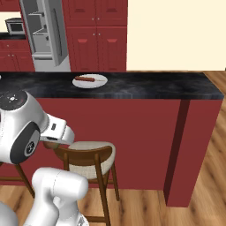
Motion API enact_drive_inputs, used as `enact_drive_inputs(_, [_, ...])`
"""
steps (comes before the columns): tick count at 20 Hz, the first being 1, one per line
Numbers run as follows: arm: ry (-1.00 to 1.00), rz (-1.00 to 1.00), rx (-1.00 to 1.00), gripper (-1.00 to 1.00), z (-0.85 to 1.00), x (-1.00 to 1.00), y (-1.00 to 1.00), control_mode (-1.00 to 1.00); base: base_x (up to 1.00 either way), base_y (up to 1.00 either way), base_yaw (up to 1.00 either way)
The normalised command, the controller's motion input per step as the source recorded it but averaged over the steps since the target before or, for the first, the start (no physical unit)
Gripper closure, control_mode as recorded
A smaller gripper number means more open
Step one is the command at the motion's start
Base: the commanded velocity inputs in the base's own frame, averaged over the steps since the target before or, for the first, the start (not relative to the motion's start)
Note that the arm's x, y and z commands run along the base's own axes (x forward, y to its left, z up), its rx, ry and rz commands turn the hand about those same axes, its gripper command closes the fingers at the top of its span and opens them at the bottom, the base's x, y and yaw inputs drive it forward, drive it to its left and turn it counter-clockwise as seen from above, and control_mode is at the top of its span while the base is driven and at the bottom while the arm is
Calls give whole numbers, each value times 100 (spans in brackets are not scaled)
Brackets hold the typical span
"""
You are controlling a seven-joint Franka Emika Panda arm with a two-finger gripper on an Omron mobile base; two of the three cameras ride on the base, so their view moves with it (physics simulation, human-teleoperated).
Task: Pick up the apple and peach from the fridge and place one fruit on each plate on the dining counter.
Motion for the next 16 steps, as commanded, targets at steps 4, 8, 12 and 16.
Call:
enact_drive_inputs(4, [-26, 4, 0, 100, 11, -6, 1, -100, 0, 0, 0])
enact_drive_inputs(8, [-29, 15, -9, 100, 45, 0, -1, -100, 0, 0, 0])
enact_drive_inputs(12, [-2, -6, -8, 100, 81, 40, 8, -100, 0, 0, 0])
enact_drive_inputs(16, [0, -22, 0, 100, 64, 100, 43, -100, 0, 0, 0])
